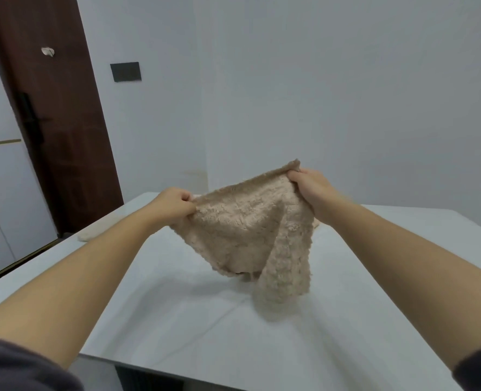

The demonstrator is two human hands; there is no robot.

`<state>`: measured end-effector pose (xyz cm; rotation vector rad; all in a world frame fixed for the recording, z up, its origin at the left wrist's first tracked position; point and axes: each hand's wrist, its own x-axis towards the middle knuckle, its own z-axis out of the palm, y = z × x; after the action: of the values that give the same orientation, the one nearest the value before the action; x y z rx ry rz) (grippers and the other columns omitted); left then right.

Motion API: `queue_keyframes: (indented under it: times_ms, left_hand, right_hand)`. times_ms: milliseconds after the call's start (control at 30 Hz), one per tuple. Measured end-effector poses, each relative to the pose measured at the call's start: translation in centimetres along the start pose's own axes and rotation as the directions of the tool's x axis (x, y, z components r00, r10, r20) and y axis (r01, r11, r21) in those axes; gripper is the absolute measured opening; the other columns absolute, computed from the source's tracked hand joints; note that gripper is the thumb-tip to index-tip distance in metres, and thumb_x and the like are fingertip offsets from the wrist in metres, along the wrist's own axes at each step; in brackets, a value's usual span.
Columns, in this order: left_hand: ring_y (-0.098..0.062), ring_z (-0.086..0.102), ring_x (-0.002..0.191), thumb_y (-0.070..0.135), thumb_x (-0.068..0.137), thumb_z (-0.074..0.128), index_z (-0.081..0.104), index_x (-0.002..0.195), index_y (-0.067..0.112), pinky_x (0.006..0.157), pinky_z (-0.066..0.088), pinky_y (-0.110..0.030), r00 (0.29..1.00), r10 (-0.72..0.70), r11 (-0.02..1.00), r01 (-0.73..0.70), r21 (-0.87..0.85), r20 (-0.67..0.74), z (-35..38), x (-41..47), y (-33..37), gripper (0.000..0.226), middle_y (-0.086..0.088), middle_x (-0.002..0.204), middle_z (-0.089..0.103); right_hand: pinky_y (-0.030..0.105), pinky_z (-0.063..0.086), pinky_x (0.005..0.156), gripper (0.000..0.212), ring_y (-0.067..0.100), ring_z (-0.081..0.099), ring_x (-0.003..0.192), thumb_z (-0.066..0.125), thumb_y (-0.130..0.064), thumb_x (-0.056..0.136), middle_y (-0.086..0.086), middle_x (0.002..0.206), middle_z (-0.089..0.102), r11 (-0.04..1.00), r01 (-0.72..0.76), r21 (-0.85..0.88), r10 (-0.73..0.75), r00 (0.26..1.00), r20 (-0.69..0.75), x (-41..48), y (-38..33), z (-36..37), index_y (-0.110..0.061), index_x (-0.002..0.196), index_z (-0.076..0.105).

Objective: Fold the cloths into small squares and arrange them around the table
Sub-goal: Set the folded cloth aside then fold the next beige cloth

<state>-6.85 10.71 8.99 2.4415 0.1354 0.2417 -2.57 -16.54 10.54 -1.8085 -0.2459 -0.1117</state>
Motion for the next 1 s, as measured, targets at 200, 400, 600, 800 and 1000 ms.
queue_keyframes:
  times_ms: [200,400,600,800,1000]
  left_hand:
    - [-0.022,0.052,0.069,0.011,0.090,0.050,0.062,0.085,0.009,0.061,0.044,-0.031,0.999,-0.007,0.953,-0.008,-0.304,-0.048,-0.8,-1.2,0.0,0.013,-0.012,0.077,0.055]
    - [-0.015,0.052,0.069,0.017,0.091,0.064,0.068,0.098,0.012,0.059,0.041,-0.025,0.999,-0.018,0.959,0.005,-0.284,-0.042,-0.9,1.0,-0.1,0.010,-0.004,0.084,0.062]
    - [-0.017,0.057,0.080,-0.001,0.091,0.049,0.068,0.086,0.018,0.059,0.044,-0.023,1.000,-0.003,1.000,0.003,0.002,0.028,7.2,4.4,-3.8,0.028,-0.004,0.095,0.065]
    - [-0.022,0.056,0.092,-0.003,0.090,0.039,0.062,0.094,0.021,0.075,0.049,-0.033,0.996,-0.050,0.990,0.060,0.129,-0.079,14.9,7.0,-6.4,0.034,-0.006,0.109,0.064]
    - [-0.025,0.040,0.127,-0.001,0.089,0.044,0.046,0.137,0.020,0.101,0.034,-0.039,0.951,0.121,0.913,0.006,0.408,-0.284,18.1,7.5,-6.7,0.053,-0.006,0.141,0.042]
  right_hand:
    - [0.031,0.043,0.058,0.019,0.024,0.052,0.068,0.054,-0.027,0.097,0.006,0.072,0.053,0.962,-0.253,0.100,0.236,0.959,0.158,-1.5,0.4,-3.1,-0.012,0.086,0.056]
    - [0.030,0.047,0.061,0.020,0.018,0.053,0.064,0.050,-0.018,0.100,0.004,0.071,0.053,0.938,-0.333,0.099,0.311,0.932,0.185,-1.1,1.9,-4.1,-0.011,0.081,0.053]
    - [0.024,0.028,0.044,0.025,0.017,0.031,0.048,0.047,0.001,0.086,0.005,0.062,0.034,0.900,-0.349,-0.261,0.363,0.932,0.005,0.2,10.5,-2.2,-0.014,0.068,0.038]
    - [0.029,0.036,0.053,0.030,0.023,0.047,0.057,0.040,-0.015,0.097,0.007,0.064,0.048,0.806,-0.258,-0.533,0.237,0.965,-0.110,2.3,17.2,-0.6,-0.011,0.067,0.040]
    - [0.030,0.031,0.052,0.032,0.023,0.047,0.065,0.038,-0.020,0.098,0.004,0.070,0.049,0.671,-0.230,-0.705,0.151,0.973,-0.174,4.4,19.8,0.7,-0.014,0.067,0.039]
